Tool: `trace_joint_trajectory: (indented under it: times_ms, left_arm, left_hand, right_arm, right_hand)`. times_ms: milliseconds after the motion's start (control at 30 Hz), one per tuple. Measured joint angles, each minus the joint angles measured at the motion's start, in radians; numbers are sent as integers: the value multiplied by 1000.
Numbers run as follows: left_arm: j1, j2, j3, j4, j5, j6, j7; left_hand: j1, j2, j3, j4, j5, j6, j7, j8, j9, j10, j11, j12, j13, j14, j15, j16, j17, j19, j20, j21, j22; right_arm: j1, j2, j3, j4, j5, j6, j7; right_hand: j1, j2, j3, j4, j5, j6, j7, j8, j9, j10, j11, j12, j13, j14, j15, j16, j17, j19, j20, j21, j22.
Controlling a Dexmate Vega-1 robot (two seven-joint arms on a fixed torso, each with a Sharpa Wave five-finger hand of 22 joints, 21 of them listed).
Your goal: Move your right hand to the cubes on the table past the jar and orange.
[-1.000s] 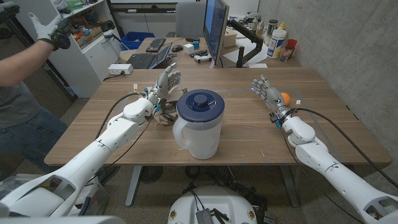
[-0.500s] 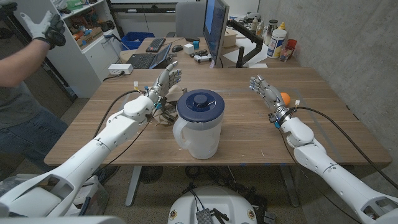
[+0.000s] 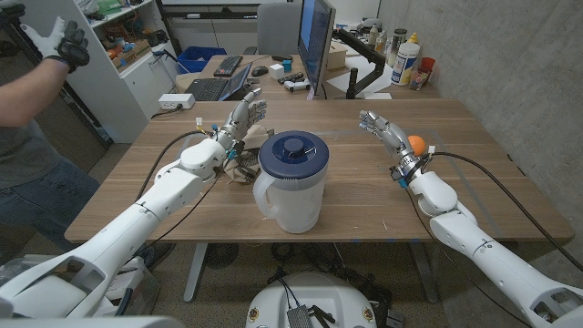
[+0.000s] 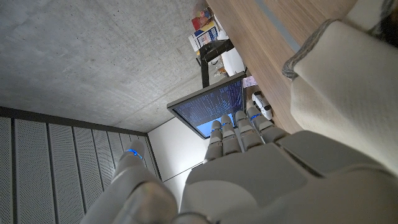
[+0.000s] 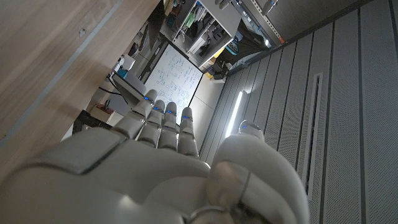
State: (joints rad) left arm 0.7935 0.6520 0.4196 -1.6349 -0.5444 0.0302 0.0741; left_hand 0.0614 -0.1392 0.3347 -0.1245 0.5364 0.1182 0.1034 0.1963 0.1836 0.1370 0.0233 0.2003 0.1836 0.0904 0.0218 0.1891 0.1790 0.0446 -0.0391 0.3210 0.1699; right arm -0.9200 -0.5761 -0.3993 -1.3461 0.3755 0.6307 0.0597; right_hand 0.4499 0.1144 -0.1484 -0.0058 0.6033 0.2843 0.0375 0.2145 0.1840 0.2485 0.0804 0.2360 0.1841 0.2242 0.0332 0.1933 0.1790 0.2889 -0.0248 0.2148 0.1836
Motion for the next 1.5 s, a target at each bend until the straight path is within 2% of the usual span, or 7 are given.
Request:
trace_joint_trajectory:
  times_ms: [300,633,733,1267,1500]
  left_arm:
    - [3,5,-1,-5,-4,2,-5]
    - [5,12,-3,-14,-5,5,-10]
    - [6,15,-4,-16,-5,6,-10]
    - [9,19,-7,-23,-6,6,-12]
    - [7,20,-7,-27,-5,8,-12]
  left_hand:
    - [0,0,-3,-3,4,3,-3,4,0,0,0,0,0,0,0,0,0,0,0,0,0]
    - [5,5,-3,-3,7,4,-3,4,0,5,5,0,0,3,3,0,0,0,0,-8,0]
    - [5,5,-3,-3,7,9,2,4,0,5,5,0,0,3,3,0,0,0,0,-8,0]
    - [13,5,-7,-7,11,9,2,4,0,5,5,0,0,3,3,0,0,5,5,-14,5]
    - [13,5,-7,-7,11,9,2,4,0,5,5,0,0,3,3,0,0,5,5,-18,5]
  right_arm:
    - [8,-7,-20,-2,-103,32,-40]
    - [25,-7,-40,8,-205,58,-81]
    - [30,-7,-45,11,-234,67,-93]
    - [58,-8,-70,35,-362,120,-147]
    - [71,-1,-79,58,-409,151,-171]
  right_hand:
    - [20,-3,8,-16,0,13,-13,0,0,14,-3,0,0,16,-5,0,0,7,7,0,-2]
    - [35,-1,12,-21,0,12,-23,0,0,20,-9,0,0,16,-5,0,0,3,11,0,-2]
    - [35,-1,12,-29,0,9,-27,0,0,20,-9,0,0,16,-5,0,0,3,11,0,-2]
    - [58,-3,16,-32,5,7,-40,-4,0,25,-14,0,0,23,-12,0,0,-2,16,0,-2]
    - [63,3,15,-40,7,12,-45,-4,0,25,-22,0,0,26,-16,0,0,1,20,0,-2]
